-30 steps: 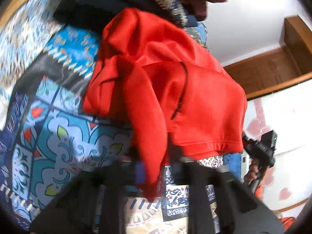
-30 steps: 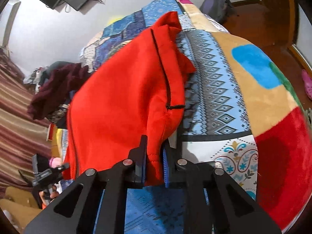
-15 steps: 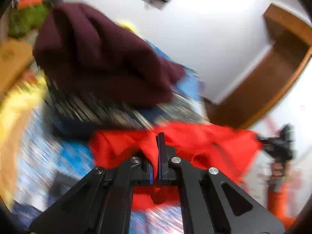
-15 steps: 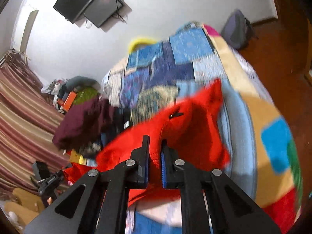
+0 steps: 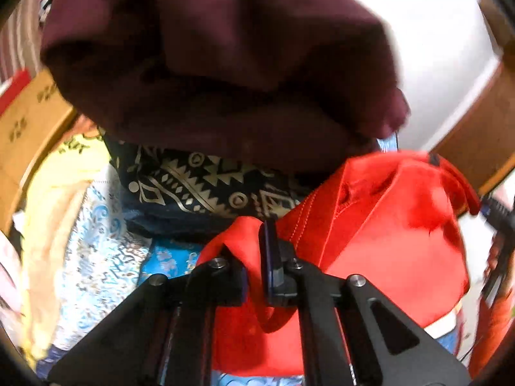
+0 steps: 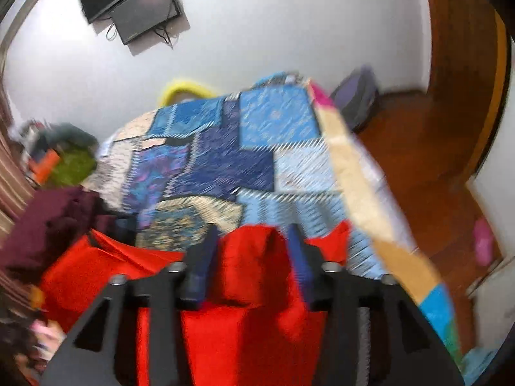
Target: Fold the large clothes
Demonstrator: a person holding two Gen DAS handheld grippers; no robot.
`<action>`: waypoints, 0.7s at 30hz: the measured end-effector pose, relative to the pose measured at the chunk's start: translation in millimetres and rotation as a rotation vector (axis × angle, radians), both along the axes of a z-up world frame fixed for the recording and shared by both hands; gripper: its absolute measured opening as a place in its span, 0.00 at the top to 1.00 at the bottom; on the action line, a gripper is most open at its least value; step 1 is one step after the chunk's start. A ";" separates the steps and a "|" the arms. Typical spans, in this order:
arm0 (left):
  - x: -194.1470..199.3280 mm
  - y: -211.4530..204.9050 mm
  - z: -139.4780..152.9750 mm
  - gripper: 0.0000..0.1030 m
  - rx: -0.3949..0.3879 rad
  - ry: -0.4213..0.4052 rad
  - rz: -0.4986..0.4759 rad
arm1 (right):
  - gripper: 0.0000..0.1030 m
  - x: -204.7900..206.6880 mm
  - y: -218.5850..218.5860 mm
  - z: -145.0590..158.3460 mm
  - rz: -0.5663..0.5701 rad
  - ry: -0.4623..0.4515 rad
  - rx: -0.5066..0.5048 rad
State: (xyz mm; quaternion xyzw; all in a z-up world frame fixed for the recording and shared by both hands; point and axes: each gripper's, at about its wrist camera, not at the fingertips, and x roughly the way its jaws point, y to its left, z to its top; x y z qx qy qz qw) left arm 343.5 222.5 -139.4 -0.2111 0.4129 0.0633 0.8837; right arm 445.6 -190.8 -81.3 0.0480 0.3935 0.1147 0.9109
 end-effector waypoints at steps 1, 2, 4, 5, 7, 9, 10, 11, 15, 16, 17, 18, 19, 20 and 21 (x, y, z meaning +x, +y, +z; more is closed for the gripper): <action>0.1 -5.3 3.4 0.85 0.016 0.004 -0.005 | 0.41 -6.8 -4.9 6.2 -0.011 -0.022 -0.015; -3.8 -9.6 10.7 0.75 0.036 0.000 -0.002 | 0.39 -8.6 -9.9 9.7 -0.016 -0.029 -0.015; -12.4 -16.7 23.8 0.56 0.058 -0.049 0.009 | 0.33 -13.4 -20.9 14.0 -0.010 -0.012 0.003; -16.8 -24.6 28.8 0.43 0.071 -0.073 0.019 | 0.27 -14.6 -24.4 14.0 -0.007 0.002 0.011; -27.7 -28.0 40.6 0.33 0.102 -0.122 0.051 | 0.25 -21.1 -38.8 9.1 -0.004 0.058 0.046; -36.4 -17.5 52.1 0.26 0.110 -0.144 0.075 | 0.25 -26.3 -49.4 -0.9 -0.008 0.114 0.077; -38.7 -15.5 52.3 0.24 0.101 -0.142 0.080 | 0.25 -28.3 -53.8 -8.1 -0.013 0.147 0.090; -39.6 -14.0 52.0 0.22 0.092 -0.133 0.085 | 0.25 -29.4 -55.8 -14.7 -0.015 0.171 0.100; -48.1 -14.0 29.2 0.22 0.064 -0.051 0.106 | 0.25 -37.1 -71.0 -58.6 0.005 0.348 0.188; -50.3 -15.1 21.3 0.22 0.053 -0.028 0.102 | 0.25 -38.7 -72.4 -68.9 0.009 0.386 0.208; -51.5 -16.6 15.7 0.22 0.046 -0.010 0.096 | 0.25 -40.0 -73.5 -76.3 0.012 0.416 0.234; -54.3 -18.9 8.3 0.22 0.040 0.016 0.086 | 0.25 -42.4 -75.3 -82.8 0.016 0.442 0.267; -56.9 -21.3 2.3 0.22 0.038 0.037 0.081 | 0.25 -44.2 -74.9 -87.8 0.022 0.461 0.303; -60.3 -23.7 -1.4 0.22 0.034 0.057 0.079 | 0.25 -45.8 -72.8 -90.8 0.032 0.471 0.332; -62.1 -24.4 -5.7 0.22 0.027 0.068 0.080 | 0.22 -47.7 -70.6 -91.7 0.042 0.470 0.344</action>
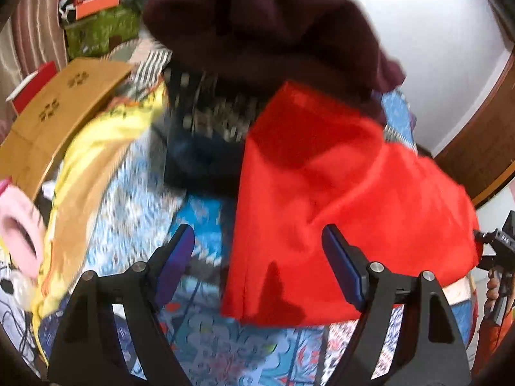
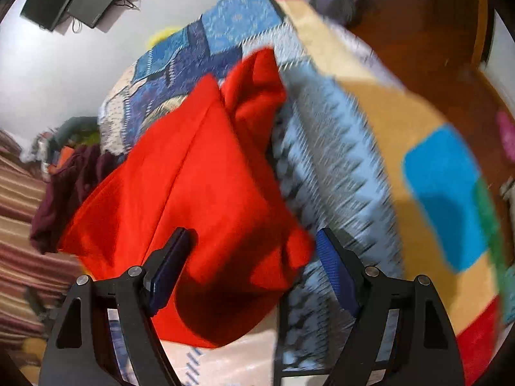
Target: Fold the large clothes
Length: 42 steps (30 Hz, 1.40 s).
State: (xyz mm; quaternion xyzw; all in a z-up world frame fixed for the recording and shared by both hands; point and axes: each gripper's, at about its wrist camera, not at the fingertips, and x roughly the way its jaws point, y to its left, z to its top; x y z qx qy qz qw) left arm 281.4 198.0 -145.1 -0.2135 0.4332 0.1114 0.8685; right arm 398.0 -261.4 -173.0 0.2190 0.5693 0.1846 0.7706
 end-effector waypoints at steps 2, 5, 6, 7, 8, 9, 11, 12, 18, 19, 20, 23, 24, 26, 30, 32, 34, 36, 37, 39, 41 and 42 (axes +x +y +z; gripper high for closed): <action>-2.3 -1.2 -10.5 0.22 -0.050 0.026 0.004 | 0.22 -3.4 11.9 0.5 0.021 -0.033 -0.036; -2.7 -4.8 -25.1 0.22 -0.138 0.055 -0.002 | 0.26 -4.5 25.4 1.0 0.014 -0.059 -0.096; -2.8 -7.8 -28.2 0.22 -0.151 0.063 -0.004 | 0.34 -4.5 26.9 0.9 0.004 -0.060 -0.092; -2.9 -10.6 -30.9 0.22 -0.159 0.069 -0.007 | 0.41 -4.1 27.7 0.4 -0.006 -0.052 -0.070; -2.7 -12.6 -32.8 0.22 -0.165 0.074 -0.011 | 0.55 -4.0 26.9 -1.2 -0.017 -0.032 -0.031; -2.7 -16.1 -33.9 0.22 -0.174 0.080 -0.022 | 0.69 -4.5 26.0 -2.6 -0.024 -0.017 0.005; -3.5 -20.4 -33.0 0.22 -0.184 0.085 -0.038 | 0.77 -10.1 26.0 -0.8 -0.027 -0.014 0.007; -4.9 -22.1 -31.2 0.22 -0.193 0.088 -0.041 | 0.80 -14.1 26.5 3.7 -0.027 -0.033 -0.009; -21.5 -19.6 -27.8 0.22 -0.307 0.082 -0.024 | 0.85 -42.4 14.2 31.5 -0.022 -0.097 0.039; -25.4 -19.2 -30.0 0.22 -0.329 0.084 -0.016 | 0.86 -49.9 7.5 36.2 -0.025 -0.103 0.057; -28.1 -19.3 -31.1 0.22 -0.343 0.088 -0.012 | 0.87 -53.9 5.1 37.8 -0.026 -0.106 0.065; -38.5 -23.6 -33.9 0.22 -0.397 0.117 0.001 | 0.89 -67.9 -4.9 39.8 -0.034 -0.118 0.087; -40.8 -24.9 -34.9 0.22 -0.411 0.121 0.002 | 0.89 -71.1 -7.2 39.0 -0.038 -0.120 0.091; -44.7 -28.0 -37.6 0.22 -0.431 0.131 0.003 | 0.90 -82.0 -17.6 34.0 -0.049 -0.111 0.103; -49.9 -31.6 -46.7 0.22 -0.502 0.144 0.017 | 0.90 -94.7 -32.8 28.8 -0.072 -0.102 0.119; -49.7 -31.7 -55.1 0.22 -0.559 0.163 0.029 | 0.90 -103.3 -42.3 32.0 -0.097 -0.112 0.125; -47.6 -33.0 -62.1 0.22 -0.614 0.170 0.031 | 0.91 -108.9 -50.6 37.0 -0.137 -0.135 0.110; -42.0 -37.9 -69.0 0.22 -0.638 0.182 0.020 | 0.92 -111.9 -58.6 42.0 -0.163 -0.156 0.084; -38.3 -42.0 -73.0 0.22 -0.646 0.191 0.013 | 0.92 -113.5 -61.9 42.7 -0.177 -0.160 0.073; -31.4 -49.7 -82.3 0.22 -0.678 0.215 0.008 | 0.92 -113.6 -65.2 41.9 -0.190 -0.159 0.029; -25.0 -57.4 -94.3 0.21 -0.715 0.243 0.012 | 0.92 -112.1 -65.3 38.8 -0.194 -0.149 -0.005; -22.6 -60.3 -95.6 0.21 -0.696 0.243 0.021 | 0.92 -110.3 -62.8 36.4 -0.186 -0.140 -0.020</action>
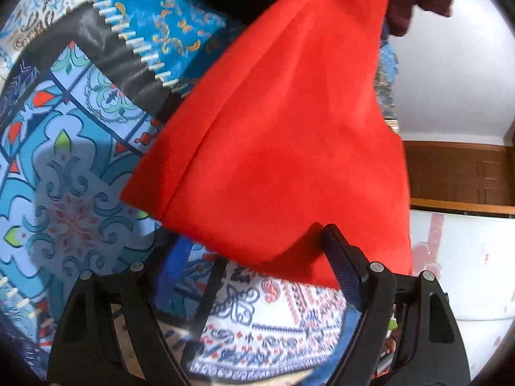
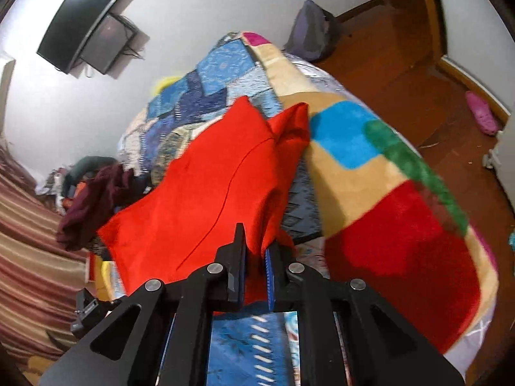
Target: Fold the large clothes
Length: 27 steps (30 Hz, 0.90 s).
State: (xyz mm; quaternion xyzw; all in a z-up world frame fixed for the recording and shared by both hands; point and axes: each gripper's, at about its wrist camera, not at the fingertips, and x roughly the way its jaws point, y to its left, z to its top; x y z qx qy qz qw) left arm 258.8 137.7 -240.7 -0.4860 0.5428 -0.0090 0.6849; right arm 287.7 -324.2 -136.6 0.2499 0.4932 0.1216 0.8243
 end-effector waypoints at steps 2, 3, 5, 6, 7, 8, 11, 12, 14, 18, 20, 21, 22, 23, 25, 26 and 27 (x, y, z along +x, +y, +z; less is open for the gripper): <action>4.9 -4.6 4.3 0.17 0.035 -0.010 -0.005 | 0.90 0.5 6.1 -2.1 0.023 0.009 -0.035; 7.4 -7.1 6.4 0.16 0.049 -0.015 -0.006 | 0.88 1.2 12.3 -1.0 0.039 -0.001 -0.080; 12.9 -11.2 6.5 0.14 0.080 -0.028 -0.001 | 0.83 -0.7 19.5 3.8 0.062 -0.022 -0.156; 16.9 -7.7 -4.5 0.14 0.100 -0.033 0.000 | 0.78 -1.4 21.7 6.5 0.068 -0.030 -0.198; 22.5 -10.7 -4.5 0.14 0.131 -0.038 0.001 | 0.74 -2.3 22.2 8.8 0.068 -0.038 -0.234; 24.4 -12.0 -7.4 0.14 0.159 -0.042 0.007 | 0.67 -3.1 23.0 13.0 0.059 -0.050 -0.284; 30.4 -9.3 -10.2 0.14 0.182 -0.050 0.042 | 0.53 -7.1 14.0 26.6 0.011 -0.099 -0.387; 32.6 -9.3 -9.5 0.18 0.187 -0.063 0.045 | 0.46 -7.0 12.5 33.7 -0.008 -0.117 -0.407; 34.8 -9.5 -7.1 0.33 0.194 -0.089 0.045 | 0.40 -5.3 12.0 42.3 -0.020 -0.136 -0.404; 34.6 -8.8 6.3 0.79 0.224 -0.146 0.063 | 0.38 4.1 33.7 54.1 0.043 -0.161 -0.389; 30.3 -3.1 12.1 0.87 0.231 -0.167 0.088 | 0.38 7.5 53.7 55.3 0.096 -0.170 -0.398; 27.0 -0.9 17.2 0.89 0.232 -0.189 0.100 | 0.38 10.2 68.2 56.2 0.132 -0.182 -0.404; 22.3 0.8 22.0 0.90 0.238 -0.208 0.110 | 0.38 10.3 78.5 56.3 0.159 -0.194 -0.410; 18.3 1.9 30.0 0.91 0.250 -0.235 0.120 | 0.38 10.6 94.3 56.4 0.201 -0.209 -0.423; 8.5 3.9 52.2 0.91 0.286 -0.300 0.133 | 0.38 11.8 122.2 54.3 0.285 -0.223 -0.450; 4.2 4.2 62.0 0.91 0.304 -0.325 0.137 | 0.38 13.0 141.0 50.9 0.344 -0.224 -0.468; -1.6 3.4 76.0 0.92 0.326 -0.358 0.141 | 0.38 13.4 156.9 47.3 0.396 -0.223 -0.481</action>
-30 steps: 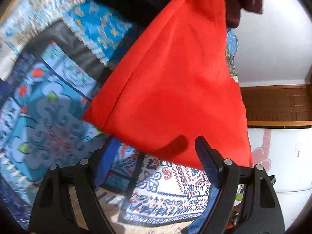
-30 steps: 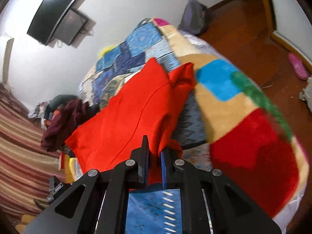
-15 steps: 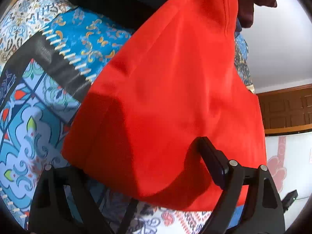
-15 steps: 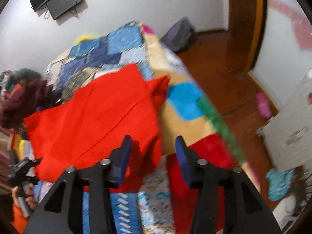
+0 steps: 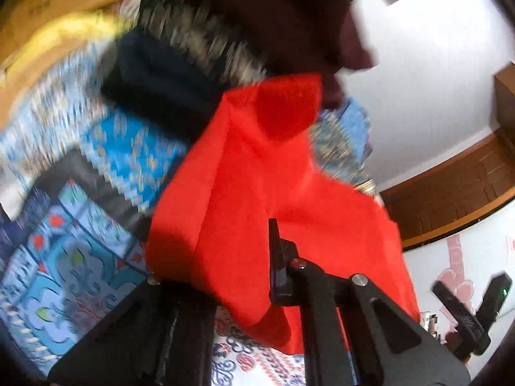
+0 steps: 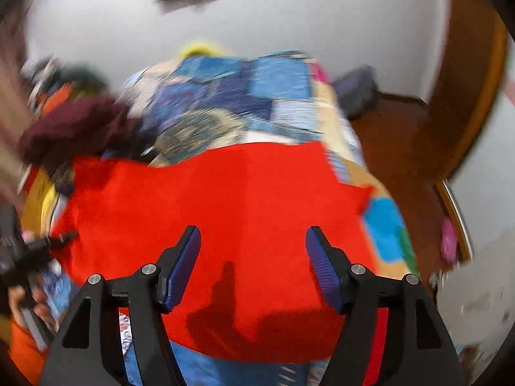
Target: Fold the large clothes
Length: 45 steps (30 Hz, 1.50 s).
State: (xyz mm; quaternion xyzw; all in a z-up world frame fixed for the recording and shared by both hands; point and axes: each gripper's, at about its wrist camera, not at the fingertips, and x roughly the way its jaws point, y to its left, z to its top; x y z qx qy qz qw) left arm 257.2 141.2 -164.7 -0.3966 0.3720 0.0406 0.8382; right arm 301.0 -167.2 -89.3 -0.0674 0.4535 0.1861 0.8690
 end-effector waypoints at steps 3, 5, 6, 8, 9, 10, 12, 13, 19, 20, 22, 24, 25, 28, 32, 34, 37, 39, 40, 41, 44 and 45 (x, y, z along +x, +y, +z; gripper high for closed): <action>-16.7 -3.5 40.2 0.99 0.091 -0.088 0.012 | 0.38 -4.4 40.2 -17.3 0.117 0.040 -0.042; -25.7 -3.7 62.7 0.99 0.132 -0.135 -0.001 | 0.38 -6.3 61.4 -29.0 0.176 0.082 -0.054; -29.5 -4.7 73.5 0.99 0.146 -0.160 -0.004 | 0.38 -8.5 76.1 -40.1 0.225 0.128 -0.057; -29.7 -11.8 91.1 0.99 0.173 -0.193 -0.016 | 0.37 -10.9 92.3 -52.7 0.264 0.165 -0.073; -27.6 -16.6 99.3 0.99 0.186 -0.206 -0.026 | 0.36 -16.6 100.9 -58.6 0.282 0.145 -0.093; -22.2 -21.1 105.9 0.99 0.198 -0.213 -0.032 | 0.36 -18.5 105.3 -59.5 0.298 0.135 -0.104; -17.2 -29.0 115.8 0.99 0.220 -0.226 -0.044 | 0.36 -25.3 110.4 -60.7 0.344 0.135 -0.112; -13.5 -34.2 121.2 0.99 0.234 -0.231 -0.050 | 0.36 -26.9 108.8 -59.4 0.361 0.151 -0.092; 25.0 -91.4 157.8 0.99 0.243 -0.307 -0.150 | 0.36 -3.9 56.1 -32.6 0.262 0.215 0.108; 31.7 -102.4 163.6 0.99 0.249 -0.321 -0.172 | 0.36 0.6 40.1 -26.5 0.222 0.207 0.137; 50.0 -138.4 178.5 0.99 0.263 -0.358 -0.248 | 0.36 9.1 5.4 -15.1 0.119 0.176 0.167; 66.5 -176.8 185.9 0.99 0.275 -0.386 -0.331 | 0.36 13.0 -27.1 -7.1 0.021 0.133 0.159; 74.2 -197.8 187.3 0.99 0.283 -0.393 -0.378 | 0.36 12.5 -48.8 -3.3 -0.041 0.103 0.146; 95.9 -261.6 178.3 0.99 0.275 -0.372 -0.528 | 0.36 5.6 -103.5 2.1 -0.176 0.057 0.121; 125.4 -336.2 124.2 0.99 0.182 -0.183 -0.794 | 0.36 -8.0 -151.8 2.7 -0.277 0.052 0.111; 130.6 -362.0 88.9 0.99 0.152 -0.054 -0.902 | 0.36 -15.5 -168.6 0.6 -0.312 0.062 0.111; 119.6 -383.2 54.7 0.97 0.233 0.044 -0.973 | 0.36 -25.7 -176.6 0.7 -0.328 0.062 0.109; 108.9 -385.7 54.4 0.94 0.298 0.029 -1.001 | 0.36 -28.3 -175.5 3.7 -0.317 0.052 0.114; 106.8 -384.9 57.4 0.90 0.317 0.022 -1.016 | 0.36 -26.7 -173.4 5.2 -0.309 0.046 0.121; 101.7 -385.3 62.5 0.81 0.335 0.016 -1.036 | 0.36 -22.9 -174.1 6.9 -0.299 0.041 0.135; 84.2 -382.6 85.2 0.58 0.382 -0.010 -1.061 | 0.36 -12.6 -174.1 9.4 -0.280 0.032 0.176; 77.5 -378.9 94.3 0.53 0.417 -0.024 -1.054 | 0.36 -11.2 -170.2 13.7 -0.272 0.022 0.192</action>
